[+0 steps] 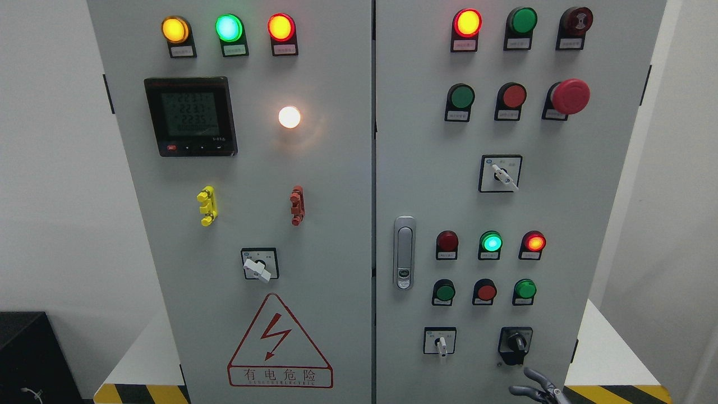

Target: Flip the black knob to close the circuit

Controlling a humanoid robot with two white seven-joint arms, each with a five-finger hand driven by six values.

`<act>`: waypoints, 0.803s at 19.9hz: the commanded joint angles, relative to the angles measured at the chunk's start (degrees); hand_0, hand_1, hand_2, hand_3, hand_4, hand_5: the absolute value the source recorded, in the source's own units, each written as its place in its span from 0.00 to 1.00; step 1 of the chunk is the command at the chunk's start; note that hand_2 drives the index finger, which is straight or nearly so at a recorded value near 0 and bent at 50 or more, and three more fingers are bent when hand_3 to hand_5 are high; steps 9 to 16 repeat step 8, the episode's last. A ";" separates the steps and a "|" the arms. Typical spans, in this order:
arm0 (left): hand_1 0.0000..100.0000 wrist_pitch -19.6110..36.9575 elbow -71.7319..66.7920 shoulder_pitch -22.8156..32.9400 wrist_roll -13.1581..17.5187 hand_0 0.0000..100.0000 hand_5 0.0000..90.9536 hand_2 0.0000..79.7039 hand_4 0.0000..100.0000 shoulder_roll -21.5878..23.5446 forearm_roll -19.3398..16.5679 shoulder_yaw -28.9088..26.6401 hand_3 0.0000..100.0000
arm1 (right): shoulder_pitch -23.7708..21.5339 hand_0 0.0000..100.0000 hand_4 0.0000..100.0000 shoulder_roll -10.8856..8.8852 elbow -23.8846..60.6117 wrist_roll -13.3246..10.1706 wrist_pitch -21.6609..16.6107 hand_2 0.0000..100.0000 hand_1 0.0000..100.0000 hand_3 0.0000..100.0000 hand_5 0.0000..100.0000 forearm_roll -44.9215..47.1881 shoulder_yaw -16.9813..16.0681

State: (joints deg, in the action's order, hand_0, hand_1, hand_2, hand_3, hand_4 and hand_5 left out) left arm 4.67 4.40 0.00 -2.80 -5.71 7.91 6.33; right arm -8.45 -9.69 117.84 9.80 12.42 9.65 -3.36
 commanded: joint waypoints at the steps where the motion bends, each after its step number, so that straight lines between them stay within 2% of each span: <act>1: 0.56 -0.01 0.00 1.14 -0.02 0.12 0.00 0.00 0.00 0.00 0.00 0.00 0.00 | -0.87 0.00 0.00 1.52 -0.42 0.22 -0.47 0.00 0.00 0.00 0.00 7.65 -3.23; 16: 0.56 -0.01 0.00 1.14 -0.02 0.12 0.00 0.00 0.00 0.00 0.00 0.00 0.00 | -0.87 0.00 0.00 1.87 -0.68 0.49 -0.55 0.00 0.00 0.00 0.00 8.19 -3.23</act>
